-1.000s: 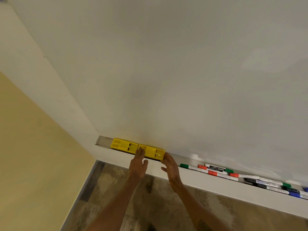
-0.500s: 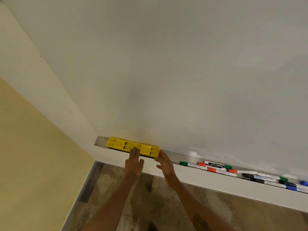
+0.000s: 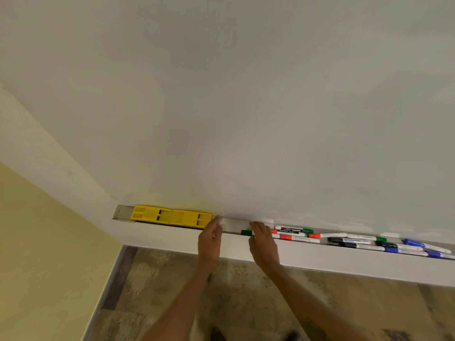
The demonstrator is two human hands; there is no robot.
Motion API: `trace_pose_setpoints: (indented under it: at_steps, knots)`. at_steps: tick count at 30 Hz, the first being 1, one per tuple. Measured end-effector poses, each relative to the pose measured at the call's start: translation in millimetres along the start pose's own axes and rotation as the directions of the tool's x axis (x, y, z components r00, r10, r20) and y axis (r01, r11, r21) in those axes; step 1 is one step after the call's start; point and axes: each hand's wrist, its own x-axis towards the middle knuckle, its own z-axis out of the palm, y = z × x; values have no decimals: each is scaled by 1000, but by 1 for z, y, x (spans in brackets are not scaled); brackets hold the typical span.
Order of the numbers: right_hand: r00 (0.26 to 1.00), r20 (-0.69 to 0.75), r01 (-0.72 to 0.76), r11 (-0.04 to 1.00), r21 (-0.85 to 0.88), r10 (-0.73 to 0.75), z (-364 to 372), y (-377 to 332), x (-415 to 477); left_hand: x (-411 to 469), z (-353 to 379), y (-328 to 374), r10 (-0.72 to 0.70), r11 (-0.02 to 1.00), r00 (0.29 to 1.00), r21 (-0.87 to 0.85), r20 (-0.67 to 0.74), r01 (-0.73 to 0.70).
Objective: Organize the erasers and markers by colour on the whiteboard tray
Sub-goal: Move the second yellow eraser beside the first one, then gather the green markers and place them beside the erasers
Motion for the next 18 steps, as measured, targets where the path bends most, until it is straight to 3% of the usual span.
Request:
trace_pose_setpoints:
  at_steps: [3,7,14,18]
  knots:
    - [995,70,81,973,-214,-68,-16,24,4,-16,32,8,-150,971,989,-188,-16,145]
    - [975,169,193,920,-340,-142,-25,41,10,-37,60,6,-314,898,949,-311,40,311]
    - [963,199,245,905,-348,-185,-21,52,19,-58,84,-10,-439,845,890,-282,120,454]
    - [944,216,308,895,-321,-248,-24,55,25,-57,97,-6,-490,748,855,-421,171,513]
